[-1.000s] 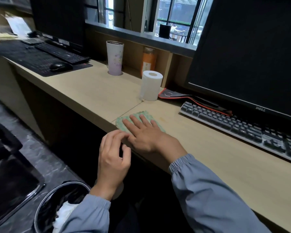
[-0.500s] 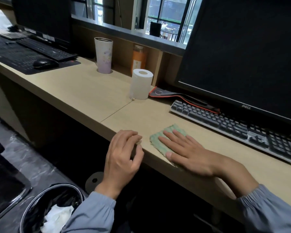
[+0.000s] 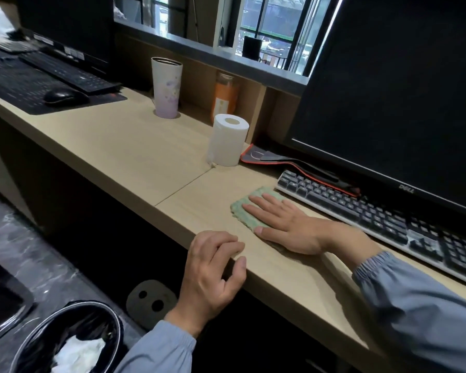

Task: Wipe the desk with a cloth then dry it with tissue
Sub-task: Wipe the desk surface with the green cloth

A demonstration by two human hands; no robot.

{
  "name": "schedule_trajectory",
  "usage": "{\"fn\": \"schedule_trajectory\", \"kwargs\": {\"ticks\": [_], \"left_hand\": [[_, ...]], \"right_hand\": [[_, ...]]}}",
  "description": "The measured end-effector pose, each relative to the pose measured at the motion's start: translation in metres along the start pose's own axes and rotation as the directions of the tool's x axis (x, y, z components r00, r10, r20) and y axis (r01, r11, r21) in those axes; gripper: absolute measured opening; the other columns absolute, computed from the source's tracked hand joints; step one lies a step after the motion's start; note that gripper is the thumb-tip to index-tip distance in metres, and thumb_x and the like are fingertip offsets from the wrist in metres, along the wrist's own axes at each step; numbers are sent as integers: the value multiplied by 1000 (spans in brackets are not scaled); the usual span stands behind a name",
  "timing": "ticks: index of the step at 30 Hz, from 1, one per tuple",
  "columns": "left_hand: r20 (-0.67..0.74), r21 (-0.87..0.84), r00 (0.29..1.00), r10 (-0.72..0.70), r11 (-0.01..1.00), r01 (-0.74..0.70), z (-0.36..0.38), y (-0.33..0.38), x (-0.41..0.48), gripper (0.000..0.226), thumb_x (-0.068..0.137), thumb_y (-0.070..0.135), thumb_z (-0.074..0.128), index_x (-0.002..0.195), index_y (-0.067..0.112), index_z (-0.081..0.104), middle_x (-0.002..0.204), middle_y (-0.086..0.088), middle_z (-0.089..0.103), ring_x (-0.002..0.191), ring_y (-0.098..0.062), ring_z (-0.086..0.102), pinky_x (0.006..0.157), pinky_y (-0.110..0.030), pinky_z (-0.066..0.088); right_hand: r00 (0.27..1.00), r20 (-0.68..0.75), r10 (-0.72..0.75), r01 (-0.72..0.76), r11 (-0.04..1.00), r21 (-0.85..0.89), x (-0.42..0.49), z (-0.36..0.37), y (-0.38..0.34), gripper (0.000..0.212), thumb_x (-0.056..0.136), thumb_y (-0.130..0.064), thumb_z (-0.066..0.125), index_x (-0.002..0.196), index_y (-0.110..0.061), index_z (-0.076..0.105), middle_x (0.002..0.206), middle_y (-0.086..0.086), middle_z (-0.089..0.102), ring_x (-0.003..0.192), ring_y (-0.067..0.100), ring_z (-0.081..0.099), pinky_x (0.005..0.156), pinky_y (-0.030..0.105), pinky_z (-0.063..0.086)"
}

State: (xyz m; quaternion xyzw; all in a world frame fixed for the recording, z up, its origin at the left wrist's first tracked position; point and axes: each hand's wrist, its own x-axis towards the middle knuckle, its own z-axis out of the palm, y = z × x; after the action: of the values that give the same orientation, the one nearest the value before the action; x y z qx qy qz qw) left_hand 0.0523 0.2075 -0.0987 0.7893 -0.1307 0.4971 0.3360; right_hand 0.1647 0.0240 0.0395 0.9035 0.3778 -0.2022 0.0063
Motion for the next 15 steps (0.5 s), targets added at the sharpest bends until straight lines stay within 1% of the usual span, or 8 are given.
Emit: {"fn": "schedule_trajectory", "kwargs": {"ticks": [3, 6, 8, 11, 15], "left_hand": [[-19, 20, 999, 27, 999, -26, 7, -10, -3, 23, 104, 38, 51, 108, 21, 66, 115, 3, 62, 110, -21, 56, 101, -39, 46], [-28, 40, 997, 75, 996, -74, 10, -14, -3, 24, 104, 40, 48, 110, 22, 62, 117, 5, 58, 112, -18, 54, 102, -36, 45], [-33, 47, 995, 89, 995, -87, 11, -15, -3, 26, 105, 41, 46, 111, 22, 62, 118, 5, 57, 114, -17, 54, 103, -35, 44], [-39, 66, 995, 89, 994, -86, 13, -17, -4, 27, 106, 42, 44, 111, 22, 62, 119, 5, 57, 114, -17, 54, 104, -35, 44], [-62, 75, 991, 117, 991, -113, 15, -19, -3, 29, 107, 41, 42, 111, 20, 62, 118, 3, 58, 113, -19, 55, 107, -34, 42]], "right_hand": [[999, -2, -35, 35, 999, -39, 54, -18, -16, 62, 107, -63, 22, 161, -52, -8, 170, -18, -20, 155, 9, -25, 126, 43, -15], [999, -6, -53, 52, 997, -59, 94, -30, -26, 63, 107, -63, 21, 162, -48, -6, 172, -13, -17, 158, 14, -20, 127, 48, -11], [999, -17, -50, 49, 996, -75, 109, -33, -29, 63, 107, -63, 21, 163, -47, -6, 173, -12, -15, 159, 17, -18, 127, 49, -10], [997, -40, -61, 58, 996, -62, 113, -31, -30, 63, 107, -63, 21, 163, -48, -5, 173, -13, -14, 159, 16, -17, 127, 47, -11], [995, -54, -85, 84, 996, -28, 87, -23, -20, 62, 107, -64, 21, 162, -51, -4, 172, -17, -15, 157, 11, -19, 127, 45, -12]]}}
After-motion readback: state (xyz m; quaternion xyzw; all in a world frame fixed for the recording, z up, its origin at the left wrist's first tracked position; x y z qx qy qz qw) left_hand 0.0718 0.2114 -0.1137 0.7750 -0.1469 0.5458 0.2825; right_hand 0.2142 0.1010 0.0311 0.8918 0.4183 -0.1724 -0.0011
